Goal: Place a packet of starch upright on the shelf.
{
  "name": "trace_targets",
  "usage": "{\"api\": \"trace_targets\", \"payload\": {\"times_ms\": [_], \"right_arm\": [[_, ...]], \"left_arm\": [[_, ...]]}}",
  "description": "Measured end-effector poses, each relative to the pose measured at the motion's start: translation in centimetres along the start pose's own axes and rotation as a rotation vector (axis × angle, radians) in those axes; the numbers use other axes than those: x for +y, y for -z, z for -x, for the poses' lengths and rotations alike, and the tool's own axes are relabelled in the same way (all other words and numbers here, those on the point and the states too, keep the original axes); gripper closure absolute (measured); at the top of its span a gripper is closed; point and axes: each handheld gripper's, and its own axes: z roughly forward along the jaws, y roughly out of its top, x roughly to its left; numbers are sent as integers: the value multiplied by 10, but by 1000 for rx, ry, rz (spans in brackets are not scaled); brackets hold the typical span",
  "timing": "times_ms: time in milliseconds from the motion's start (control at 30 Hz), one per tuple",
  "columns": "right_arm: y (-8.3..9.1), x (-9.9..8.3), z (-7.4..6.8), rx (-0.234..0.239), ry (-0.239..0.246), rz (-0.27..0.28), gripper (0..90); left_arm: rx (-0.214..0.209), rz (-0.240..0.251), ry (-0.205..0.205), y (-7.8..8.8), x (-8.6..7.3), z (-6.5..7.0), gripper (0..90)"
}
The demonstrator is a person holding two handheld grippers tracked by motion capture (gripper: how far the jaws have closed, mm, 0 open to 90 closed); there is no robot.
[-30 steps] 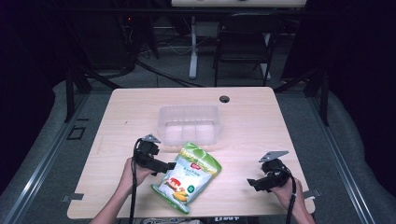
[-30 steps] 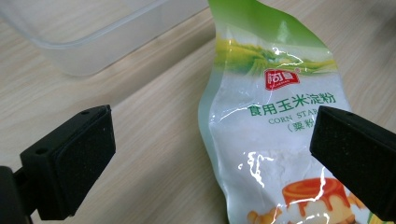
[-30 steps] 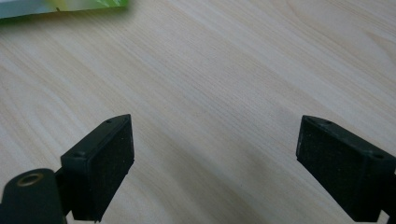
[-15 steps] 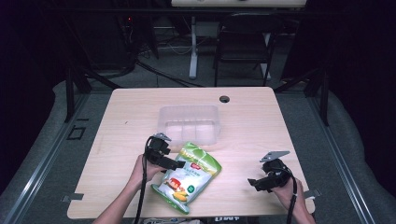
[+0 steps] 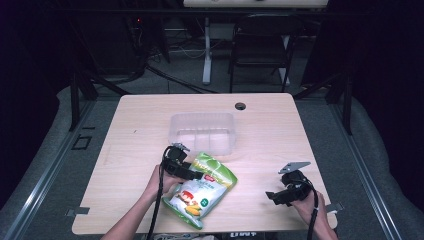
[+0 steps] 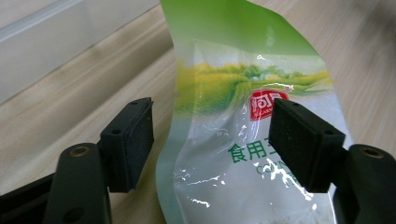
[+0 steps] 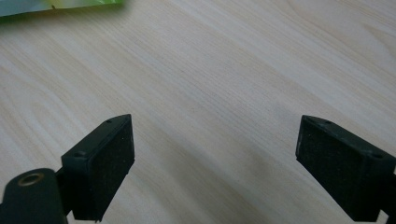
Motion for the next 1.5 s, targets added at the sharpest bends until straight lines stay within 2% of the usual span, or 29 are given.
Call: {"api": "trace_targets", "payload": {"times_ms": [167, 200, 367, 433, 533, 667, 800, 933, 1000, 1233, 1500], "right_arm": [[0, 0, 0, -1, 2, -2, 111], [0, 0, 0, -1, 0, -3, 111], [0, 0, 1, -2, 2, -4, 112], [0, 0, 1, -3, 3, -5, 112], [0, -1, 1, -6, -3, 2, 112], [0, 0, 1, -8, 1, -3, 112], [1, -1, 1, -7, 0, 2, 112], [1, -1, 2, -5, -5, 2, 113], [1, -1, 2, -5, -4, 4, 113], [1, -1, 1, -10, 0, 2, 114], [2, -1, 1, -9, 1, 2, 114]], "left_arm": [[13, -23, 3, -2, -1, 1, 416], [15, -28, -7, -1, -1, 0, 420], [38, -22, -17, 0, -2, 1, 481], [35, -19, -16, 0, -2, 0, 498], [23, -16, -19, 0, 0, -2, 456], [-15, 15, 12, -2, 5, -9, 378], [-31, -3, 12, -10, 6, -9, 381], [-16, -25, -12, -13, 6, -6, 480], [5, -38, -31, -13, 6, -2, 510], [-2, -59, -76, -15, 5, 5, 708], [10, -59, -108, -15, 3, 12, 866]]}}
